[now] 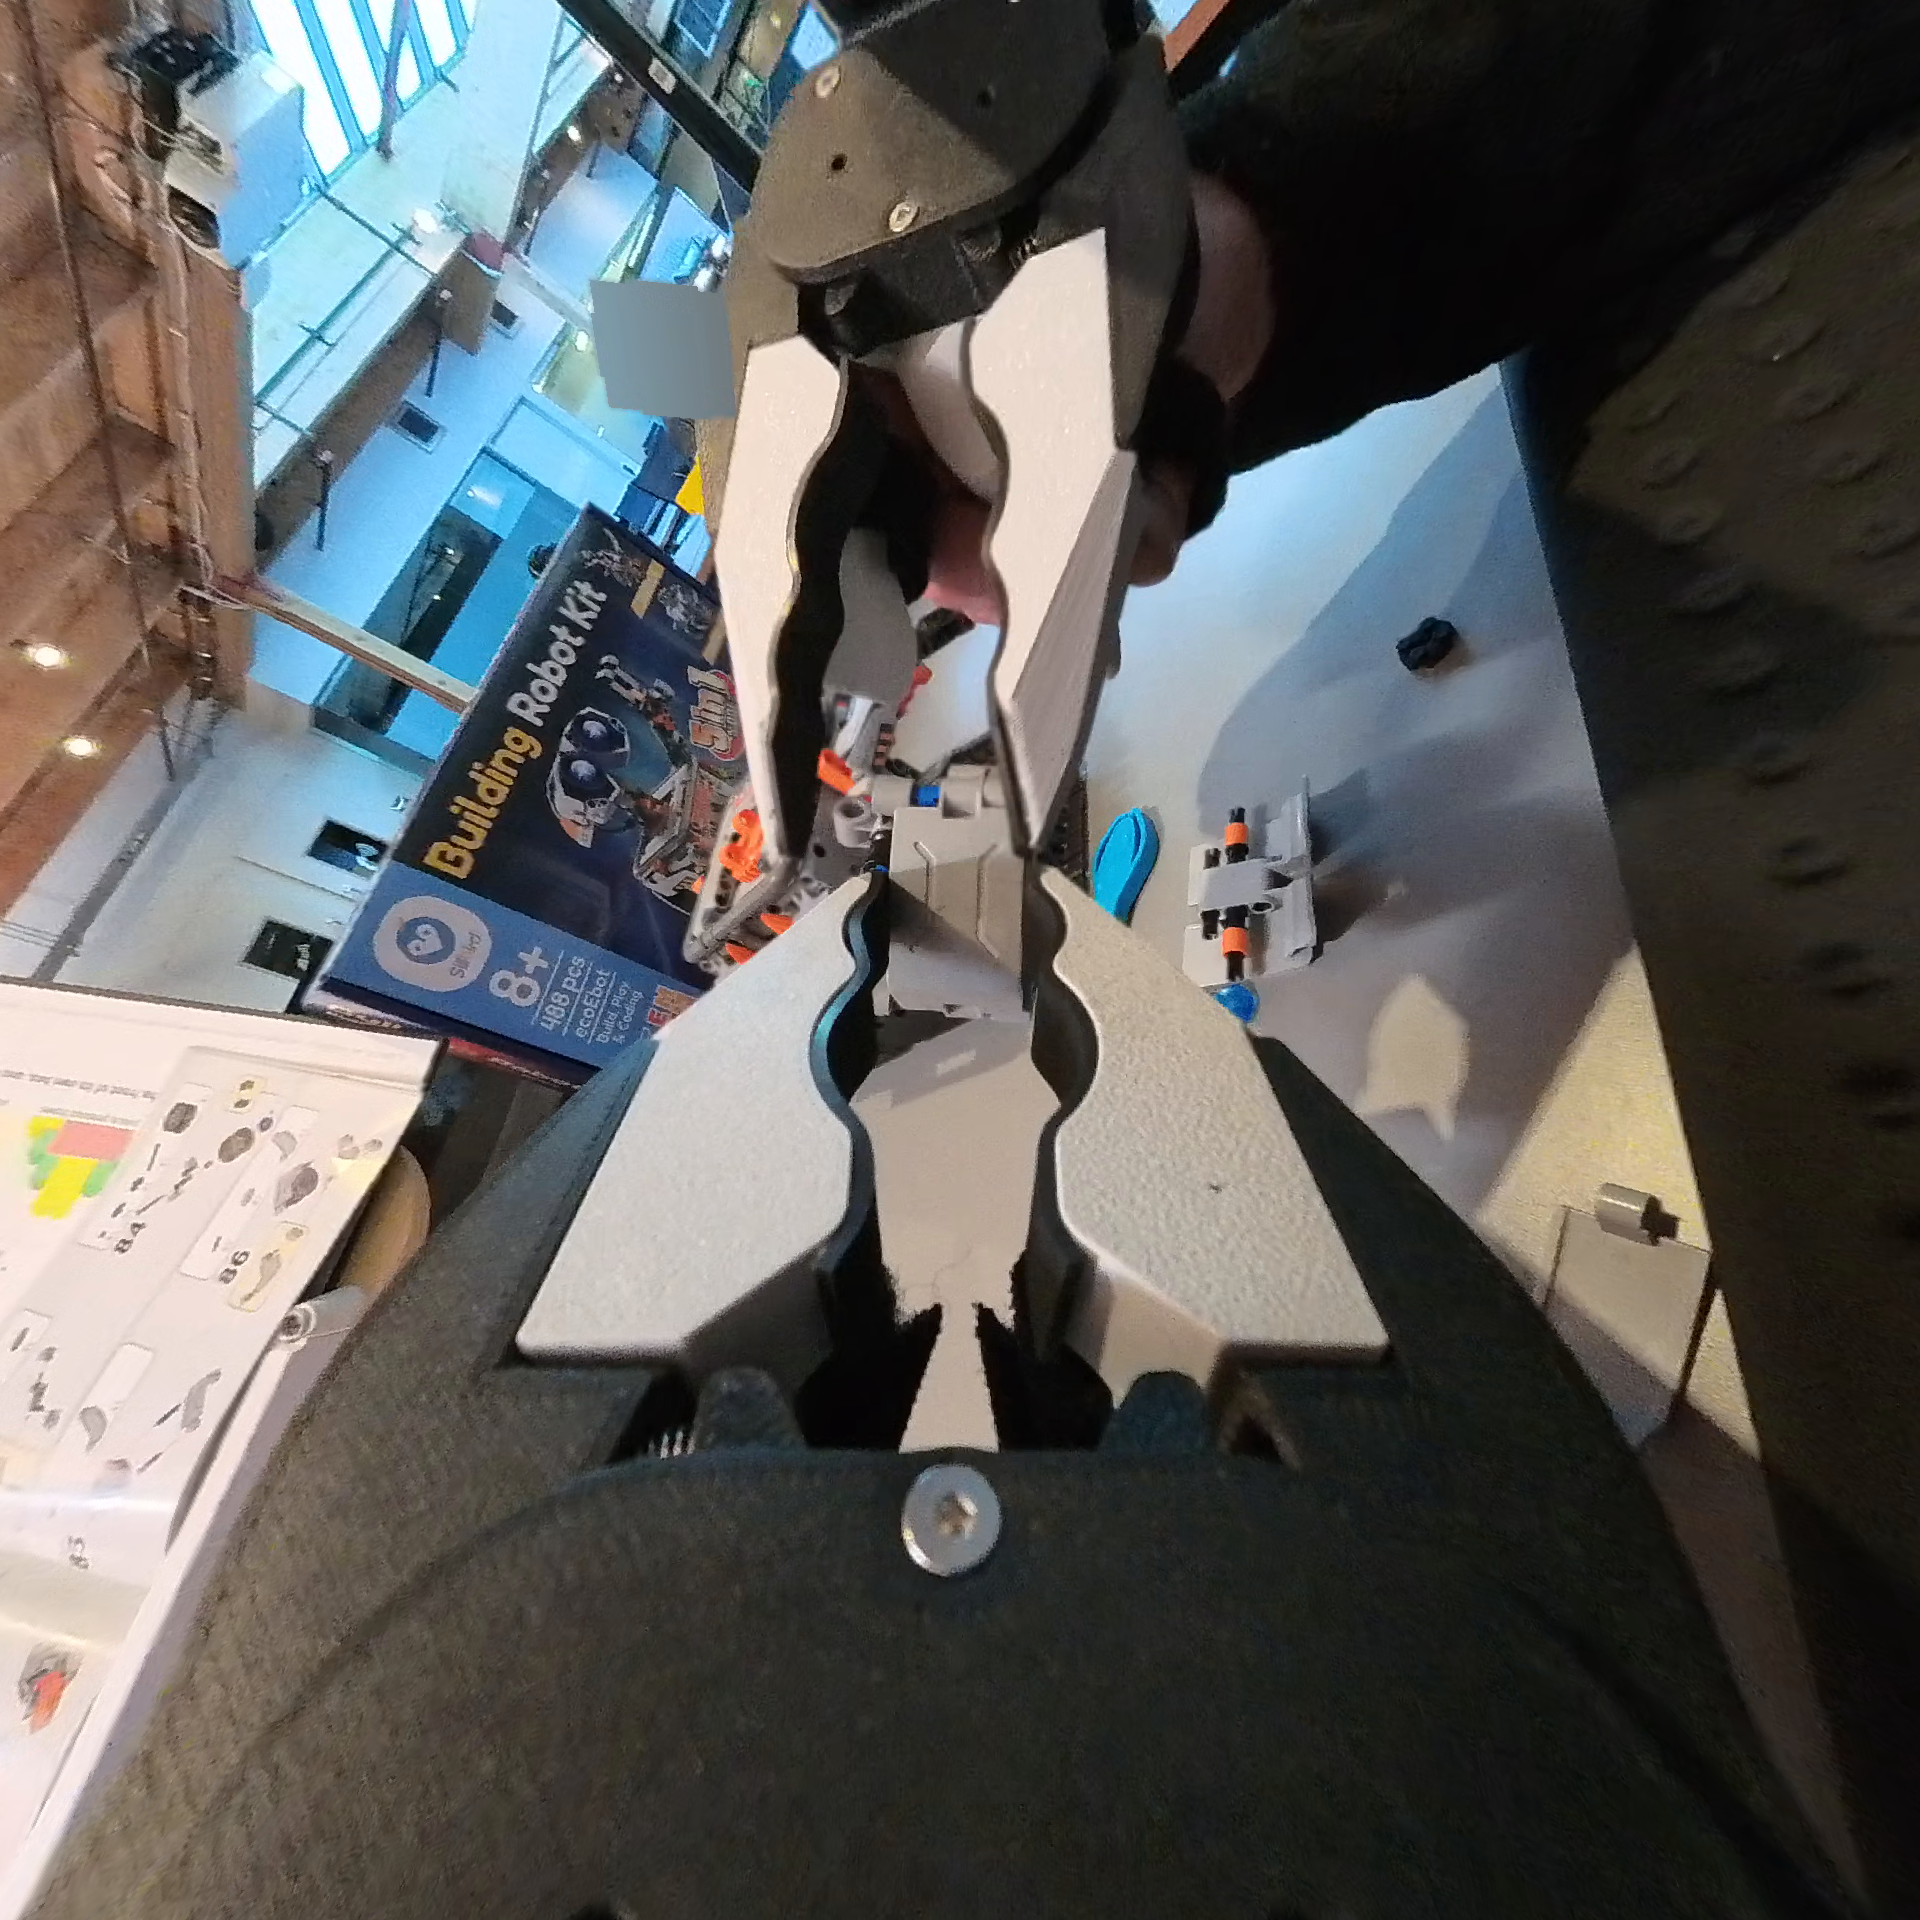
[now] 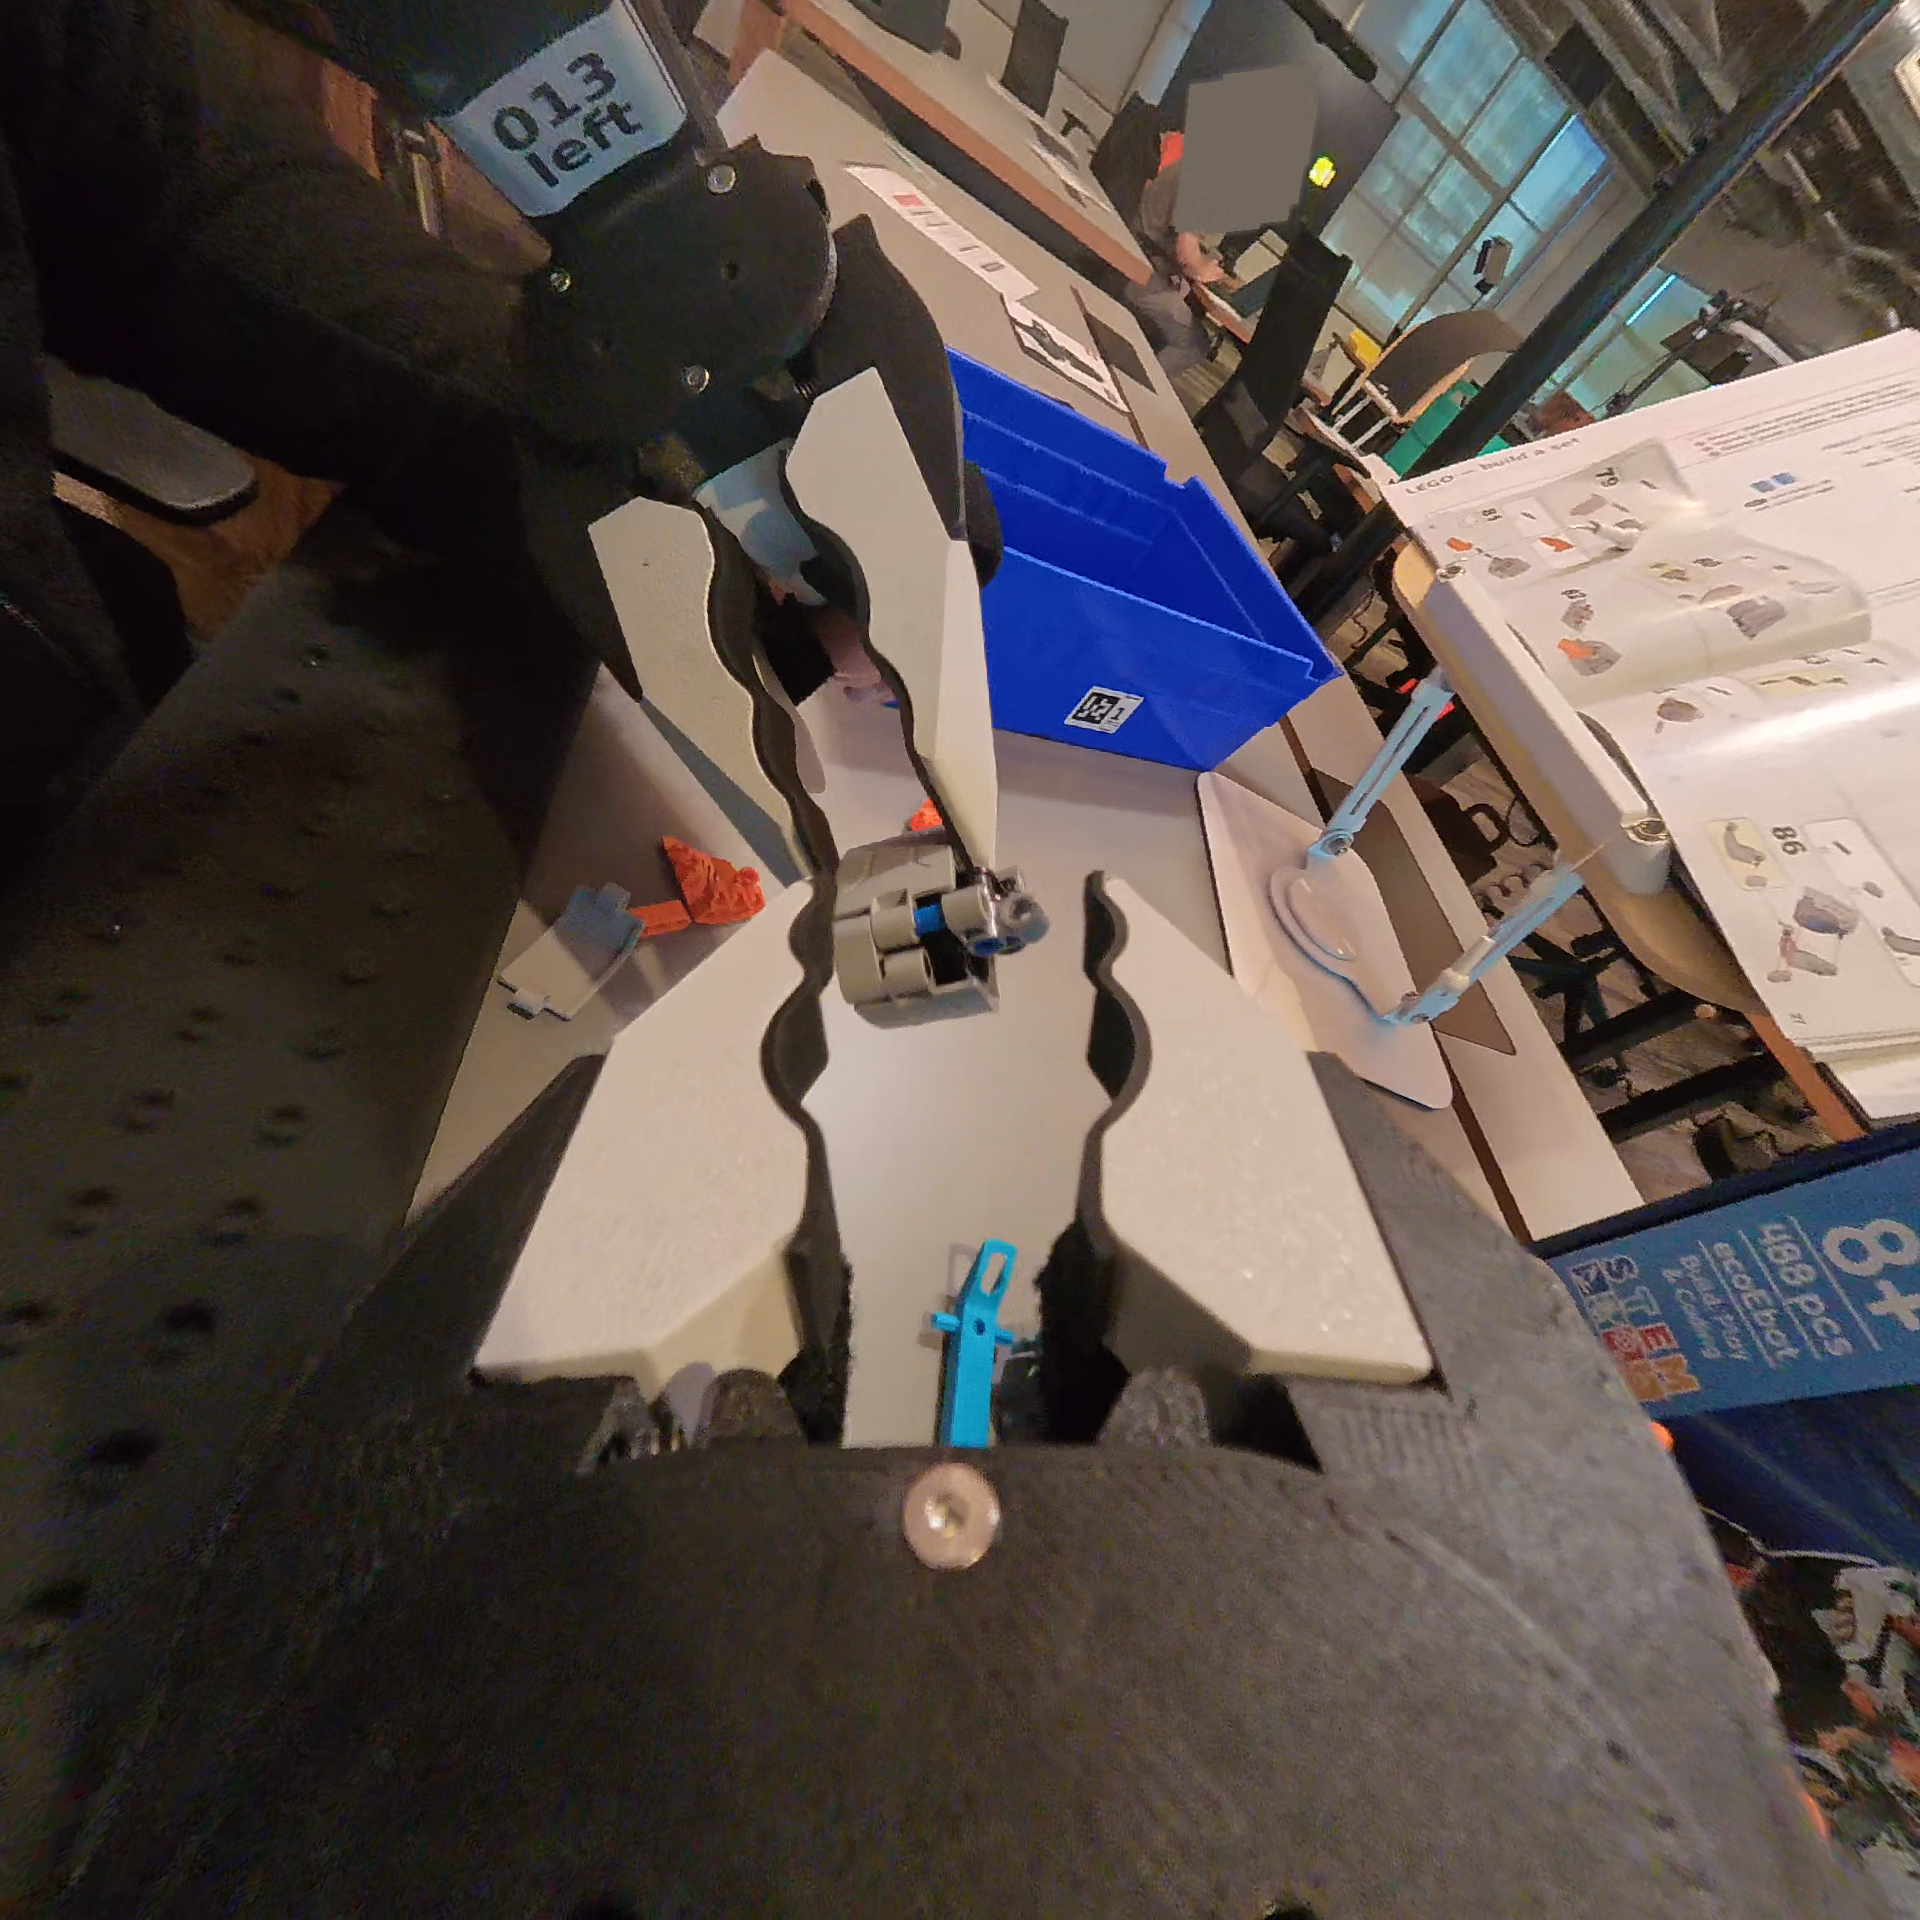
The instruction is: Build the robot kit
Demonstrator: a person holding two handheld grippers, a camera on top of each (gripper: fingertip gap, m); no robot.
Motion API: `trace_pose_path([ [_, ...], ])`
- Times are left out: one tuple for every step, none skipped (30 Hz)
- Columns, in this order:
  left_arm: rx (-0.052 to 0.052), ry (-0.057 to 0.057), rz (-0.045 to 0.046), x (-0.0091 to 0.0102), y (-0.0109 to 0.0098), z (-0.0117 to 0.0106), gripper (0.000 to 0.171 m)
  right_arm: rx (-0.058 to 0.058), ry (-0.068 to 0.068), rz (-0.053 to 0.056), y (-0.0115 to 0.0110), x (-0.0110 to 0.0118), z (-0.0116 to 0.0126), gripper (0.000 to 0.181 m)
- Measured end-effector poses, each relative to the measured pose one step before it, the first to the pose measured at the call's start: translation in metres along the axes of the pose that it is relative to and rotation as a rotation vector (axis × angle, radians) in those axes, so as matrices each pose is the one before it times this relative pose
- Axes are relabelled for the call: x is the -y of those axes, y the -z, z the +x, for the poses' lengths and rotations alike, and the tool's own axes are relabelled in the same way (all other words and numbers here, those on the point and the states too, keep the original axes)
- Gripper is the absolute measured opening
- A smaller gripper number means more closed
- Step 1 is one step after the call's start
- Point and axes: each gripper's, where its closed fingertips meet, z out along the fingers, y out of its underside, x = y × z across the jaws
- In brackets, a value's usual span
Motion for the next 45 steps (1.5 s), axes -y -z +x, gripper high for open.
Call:
trace_pose_path([
  [0.0077,0.0025,-0.00037,-0.00011,0.00064,-0.00196,0.022,-0.0018,0.0008,0.0059,0.00266,0.00125,0.00115,0.05],
  [0.0038,0.0045,0.0007,0.00011,0.00049,-0.00124,0.022,-0.0002,0.0039,0.001,0.0017,0.00067,0.00026,0.051],
  [-0.0001,0.0014,0.00249,0.00049,0.00035,-0.00029,0.022,-0.0063,0.0193,-0.0121,-0.00041,-0.0013,-0.00036,0.051],
  [-0.0004,-0.0021,0.00099,0.00044,0.00007,0.0002,0.022,0.0017,0.0269,-0.0137,-0.00181,-0.00152,-0.00278,0.051],
  [-0.0035,-0.0028,0.00191,0.00086,-0.00005,0.0008,0.022,0.0077,0.0239,-0.0134,-0.00273,-0.00174,-0.00366,0.048],
  [-0.008,-0.0024,0.00834,0.00157,0.00022,0.00179,0.022,-0.0022,0.0162,-0.0205,-0.00282,-0.00303,-0.00161,0.047],
  [-0.006,-0.0029,0.00583,0.00108,0.00004,0.00165,0.022,-0.0019,0.0092,-0.0158,-0.00152,-0.00277,-0.00039,0.045],
  [0.0017,-0.0064,0.00052,0.00016,-0.00001,0.00044,0.022,0.0013,0.0019,0.0021,0.00011,-0.00035,-0.00003,0.044],
  [0.0016,0.0014,0.00607,0.00113,0.00031,-0.00035,0.022,-0.0013,0.0051,0.0065,0.00052,0.00092,0.00014,0.044],
  [-0.004,0.0042,0.00848,0.00134,0.00065,0.00014,0.022,0.0003,0.007,0.0046,0.00056,0.00125,-0.0005,0.043],
  [-0.0016,0.0029,0.01205,0.00138,0.00071,0.00007,0.022,0.0048,-0.0073,0.0055,0.00055,0.00111,-0.0002,0.043],
  [-0.0028,0.0084,0.00953,0.0011,0.00055,-0.00022,0.022,0.0046,-0.0108,0.0061,0.0004,0.00097,-0.00022,0.042],
  [-0.0058,0.0105,0.00958,0.00094,0.00038,0.00001,0.022,0.0035,-0.002,0.0047,0.00052,0.00096,-0.00045,0.042],
  [-0.0033,0.0097,0.01086,0.00111,0.00039,-0.00014,0.023,0.0029,-0.0043,0.0058,0.00057,0.00105,0.00003,0.042],
  [0.0085,0.0011,0.01054,0.00157,0.0009,-0.00129,0.023,-0.0014,-0.0051,0.0086,0.00085,0.00129,0.00056,0.041],
  [0.0139,-0.0008,0.00592,0.00142,0.00082,-0.00213,0.023,-0.0045,0.0011,0.0052,0.00105,0.00124,0.00085,0.04],
  [0.019,0.0037,0.0034,0.00108,0.00042,-0.00294,0.027,-0.0034,0.0011,0.0029,0.00054,0.00086,0.00059,0.04],
  [0.0088,0.0025,0.00399,0.00059,0.00054,-0.00168,0.03,0.0037,-0.0051,0.0039,-0.00007,0.00053,-0.00041,0.04],
  [0.0027,0.0085,0.00748,0.00045,0.00078,-0.00115,0.034,0.0021,-0.002,0.0044,-0.00018,0.00042,-0.00059,0.04],
  [-0.0076,0.0185,0.00736,-0.00011,0.00029,-0.00021,0.036,-0.0012,0.0071,0.0006,-0.00007,0.00054,-0.00036,0.04],
  [-0.0119,0.0247,0.00496,-0.00031,0.00003,0.00009,0.036,-0.0011,0.0038,-0.001,0.0,0.00019,-0.0002,0.04],
  [-0.0128,0.0184,0.00293,-0.00035,-0.0001,0.00045,0.036,0.0012,0.0002,0.0004,0.00005,0.00015,-0.00033,0.04],
  [-0.0122,0.011,0.00334,0.0001,-0.00017,0.00077,0.036,0.0017,0.0038,0.0021,0.00016,0.00023,-0.00042,0.04],
  [-0.0129,0.017,0.0017,-0.00042,-0.00048,0.00055,0.036,0.002,0.0015,0.0001,0.00016,-0.00017,-0.0002,0.04],
  [-0.019,0.0249,0.00391,-0.00046,-0.00009,0.00114,0.034,0.0045,-0.0037,0.0038,0.0,0.00022,-0.00039,0.04],
  [-0.0143,0.0232,0.0121,0.00071,0.00063,0.00029,0.035,0.0072,-0.0062,0.0081,-0.00004,0.00089,-0.0008,0.04],
  [-0.0139,0.0246,0.01242,0.00056,0.0005,0.00008,0.037,0.0059,-0.0032,0.0075,0.0002,0.00108,-0.00074,0.04],
  [-0.0125,0.027,0.0094,0.00005,0.0003,-0.00017,0.038,0.0061,-0.007,0.0056,0.00002,0.00069,-0.00048,0.04],
  [-0.01,0.0205,0.01321,0.00067,0.00065,-0.00033,0.04,0.0076,-0.0109,0.0118,0.00004,0.00121,-0.00065,0.041],
  [-0.0079,0.015,0.01254,0.00117,0.00126,-0.001,0.043,0.011,-0.0148,0.0138,-0.00019,0.00137,-0.00089,0.041],
  [-0.0089,0.0177,0.00418,0.00026,0.00058,-0.00076,0.047,0.0134,-0.0165,0.0107,-0.00033,0.00069,-0.00109,0.041],
  [-0.0262,0.0245,0.00764,0.0006,0.00029,0.00209,0.045,0.0146,-0.0162,0.0154,-0.00012,0.00108,-0.00116,0.04],
  [-0.0211,0.0187,0.0117,0.00095,0.00093,0.00158,0.045,0.0168,-0.0214,0.0149,-0.00032,0.00101,-0.00133,0.04],
  [-0.0121,0.013,0.00162,0.00035,0.00162,-0.00037,0.05,0.0094,-0.0165,0.012,0.00012,0.0008,-0.00038,0.04],
  [-0.0273,0.0188,0.00432,0.00107,0.00196,0.00157,0.062,0.0011,-0.0138,0.0193,0.00121,0.00242,0.00105,0.04],
  [-0.0071,0.0309,0.01948,0.00262,0.00161,-0.00094,0.061,0.0004,-0.017,0.0205,0.0017,0.00306,0.00123,0.04],
  [-0.0132,0.021,0.01361,0.00138,0.00076,0.00085,0.061,0.0024,-0.0122,0.018,0.0013,0.00261,0.00052,0.04],
  [-0.0119,0.0062,-0.01079,-0.00258,-0.0011,0.00165,0.059,0.005,-0.0098,0.009,0.00064,0.00118,-0.00004,0.04],
  [-0.017,0.0028,-0.01511,-0.00327,-0.0023,0.00298,0.058,0.0061,-0.009,0.008,-0.00008,0.00074,-0.00054,0.04],
  [-0.02,-0.0007,-0.01154,-0.00219,-0.00272,0.00402,0.056,0.0105,-0.0107,0.009,-0.0005,0.0008,-0.0011,0.04],
  [-0.0054,-0.0098,-0.00289,0.00012,-0.00207,0.0024,0.053,0.0096,-0.0086,0.0081,-0.00065,0.0004,-0.00112,0.04],
  [0.0029,-0.0009,-0.00201,0.00062,-0.00127,0.00032,0.045,0.0093,-0.0032,0.0054,-0.00057,0.0002,-0.00137,0.04],
  [-0.0006,0.0079,0.00016,0.00024,-0.00071,-0.00004,0.04,0.0126,-0.0047,0.009,-0.00036,0.00117,-0.00198,0.04],
  [-0.0059,0.0049,0.00929,0.00088,0.00023,0.00091,0.037,0.01,-0.0074,0.0076,-0.00057,0.00102,-0.00147,0.04],
  [-0.0018,0.0025,0.01095,0.00133,0.00075,0.00052,0.036,0.0024,-0.0018,0.0042,-0.00031,0.00027,-0.00048,0.039],
])
